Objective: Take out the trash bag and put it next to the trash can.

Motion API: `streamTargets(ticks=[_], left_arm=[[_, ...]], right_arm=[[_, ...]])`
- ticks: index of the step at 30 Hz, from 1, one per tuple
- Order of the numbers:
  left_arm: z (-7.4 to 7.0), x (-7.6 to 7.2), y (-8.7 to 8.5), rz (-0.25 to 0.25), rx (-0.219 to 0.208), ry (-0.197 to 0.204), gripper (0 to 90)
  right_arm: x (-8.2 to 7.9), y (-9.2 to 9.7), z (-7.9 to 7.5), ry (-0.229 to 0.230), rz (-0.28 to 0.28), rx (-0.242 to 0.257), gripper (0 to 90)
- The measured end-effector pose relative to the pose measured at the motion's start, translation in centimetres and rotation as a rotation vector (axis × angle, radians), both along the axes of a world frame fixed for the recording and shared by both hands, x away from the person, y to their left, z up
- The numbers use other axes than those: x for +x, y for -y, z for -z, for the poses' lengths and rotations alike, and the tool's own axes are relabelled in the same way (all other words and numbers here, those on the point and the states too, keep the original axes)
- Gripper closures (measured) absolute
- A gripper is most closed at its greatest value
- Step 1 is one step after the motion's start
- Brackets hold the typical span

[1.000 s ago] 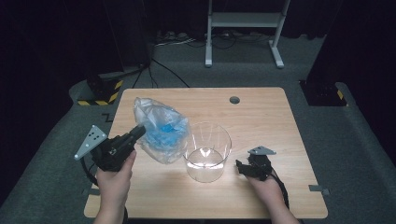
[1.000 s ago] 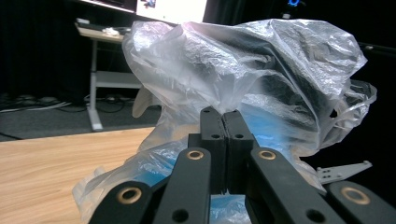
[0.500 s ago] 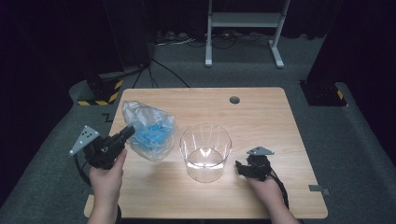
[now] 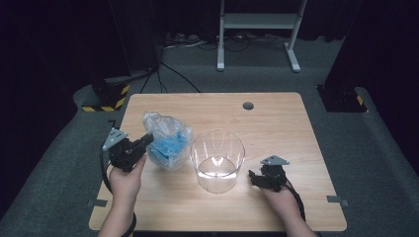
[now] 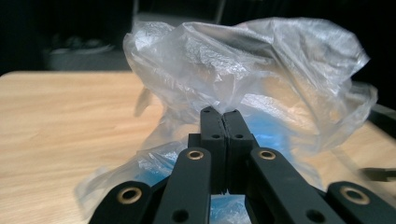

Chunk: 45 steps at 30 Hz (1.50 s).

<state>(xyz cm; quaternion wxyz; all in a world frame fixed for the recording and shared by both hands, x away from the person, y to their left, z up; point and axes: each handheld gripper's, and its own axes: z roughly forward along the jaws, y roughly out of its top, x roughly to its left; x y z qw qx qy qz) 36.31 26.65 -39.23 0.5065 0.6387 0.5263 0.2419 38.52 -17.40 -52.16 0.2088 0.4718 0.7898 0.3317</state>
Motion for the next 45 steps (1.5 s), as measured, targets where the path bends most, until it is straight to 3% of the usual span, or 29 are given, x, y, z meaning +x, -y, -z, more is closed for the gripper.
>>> streamTargets(ticks=[2, 3, 4, 6, 11, 14, 19, 24, 27, 28, 29, 31, 35, 42, 45], left_arm=[[1.0, 2.1, 0.5, -0.025, 0.015, -0.054, 89.0], [1.0, 2.1, 0.5, -0.025, 0.015, -0.054, 89.0], [1.4, 3.2, 1.3, -0.024, 0.042, -0.073, 89.0], [1.9, 4.0, 2.2, -0.007, 0.049, -0.087, 89.0], [2.4, 5.2, 4.3, 0.046, 0.05, -0.112, 89.0], [2.8, 5.5, 5.7, 0.075, 0.072, -0.125, 89.0], [3.8, 5.0, 6.3, 0.089, 0.11, -0.145, 88.5], [3.8, 4.0, 5.9, 0.083, 0.09, -0.136, 81.1], [3.3, 3.4, 5.7, 0.101, 0.074, -0.117, 60.7], [3.1, 3.2, 5.7, 0.107, 0.063, -0.113, 60.7], [2.6, 2.7, 5.9, 0.109, 0.061, -0.086, 52.5], [2.1, 2.4, 5.9, 0.115, 0.054, -0.072, 47.7], [1.4, 1.8, 6.0, 0.117, 0.048, -0.045, 44.7], [1.3, 1.2, 5.4, 0.11, 0.044, -0.034, 41.8], [1.1, 0.6, 5.2, 0.101, 0.067, -0.018, 38.5]], right_arm=[[0.0, 0.0, 0.0, 0.003, 0.001, -0.001, 29.4], [-0.1, -0.1, 0.0, 0.005, 0.001, -0.003, 29.6], [-0.1, -0.1, 0.0, 0.008, -0.001, -0.006, 29.7], [-0.1, -0.1, 0.0, 0.005, -0.005, 0.001, 29.6], [0.0, 0.0, 0.1, 0.004, -0.008, 0.006, 29.2], [-0.1, 0.0, 0.1, 0.004, -0.005, 0.006, 29.2], [-0.1, 0.0, 0.1, 0.011, -0.005, 0.006, 29.4], [-0.1, 0.0, 0.1, 0.012, -0.006, 0.007, 29.4], [-0.1, 0.0, 0.1, 0.013, -0.007, 0.008, 29.4], [-0.1, 0.0, 0.1, 0.013, -0.007, 0.008, 29.4], [-0.1, -0.1, 0.1, 0.014, -0.006, 0.009, 29.4], [-0.2, -0.1, 0.2, 0.016, -0.006, 0.009, 29.4], [-0.2, -0.1, 0.2, 0.016, -0.006, 0.011, 29.4], [-0.2, -0.1, 0.2, 0.019, -0.013, 0.012, 29.4], [-0.2, -0.1, 0.2, 0.021, -0.014, 0.012, 29.2]])
